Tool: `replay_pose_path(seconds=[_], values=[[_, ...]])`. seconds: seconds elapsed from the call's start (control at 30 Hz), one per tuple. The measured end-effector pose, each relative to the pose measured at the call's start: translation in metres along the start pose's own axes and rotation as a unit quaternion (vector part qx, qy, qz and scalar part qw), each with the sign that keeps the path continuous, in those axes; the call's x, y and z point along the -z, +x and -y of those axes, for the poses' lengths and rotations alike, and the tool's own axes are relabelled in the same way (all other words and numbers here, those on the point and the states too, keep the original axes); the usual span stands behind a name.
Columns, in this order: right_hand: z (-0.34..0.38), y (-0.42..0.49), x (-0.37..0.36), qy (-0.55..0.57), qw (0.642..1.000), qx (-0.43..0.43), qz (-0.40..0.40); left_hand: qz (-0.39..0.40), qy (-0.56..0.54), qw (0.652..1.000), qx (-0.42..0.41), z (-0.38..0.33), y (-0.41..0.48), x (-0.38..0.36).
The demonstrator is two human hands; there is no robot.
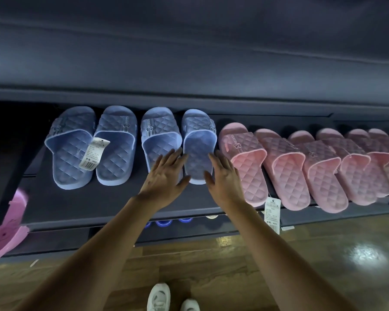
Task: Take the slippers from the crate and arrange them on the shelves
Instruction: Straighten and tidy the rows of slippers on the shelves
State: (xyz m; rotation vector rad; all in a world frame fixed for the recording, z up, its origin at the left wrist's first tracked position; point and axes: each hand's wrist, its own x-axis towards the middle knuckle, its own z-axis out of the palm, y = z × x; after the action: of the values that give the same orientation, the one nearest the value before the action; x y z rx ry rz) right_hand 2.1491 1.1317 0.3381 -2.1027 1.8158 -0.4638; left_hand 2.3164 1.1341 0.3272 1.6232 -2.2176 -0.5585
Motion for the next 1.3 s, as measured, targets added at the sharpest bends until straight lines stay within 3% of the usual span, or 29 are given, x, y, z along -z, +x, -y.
replay_pose_path(seconds=[0.33,0.57,0.9,1.13,1.3], values=[[-0.075,-0.027,0.057,-0.021,0.998,-0.028,-0.054,0.013,-0.043,0.999,-0.028,-0.075,0.031,-0.014],[-0.135,-0.034,0.076,-0.019,1.000,-0.017,-0.009,0.009,-0.020,1.000,-0.004,-0.119,0.036,-0.050],[-0.196,-0.051,0.089,-0.001,0.989,0.135,0.063,0.031,0.001,0.997,0.065,-0.173,0.028,-0.091],[-0.216,-0.062,0.081,-0.188,0.948,0.238,0.093,0.043,0.029,0.998,0.041,-0.179,0.018,-0.115],[-0.217,-0.064,0.073,-0.214,0.945,0.238,0.075,0.026,0.038,0.999,0.028,-0.174,0.016,-0.119]])
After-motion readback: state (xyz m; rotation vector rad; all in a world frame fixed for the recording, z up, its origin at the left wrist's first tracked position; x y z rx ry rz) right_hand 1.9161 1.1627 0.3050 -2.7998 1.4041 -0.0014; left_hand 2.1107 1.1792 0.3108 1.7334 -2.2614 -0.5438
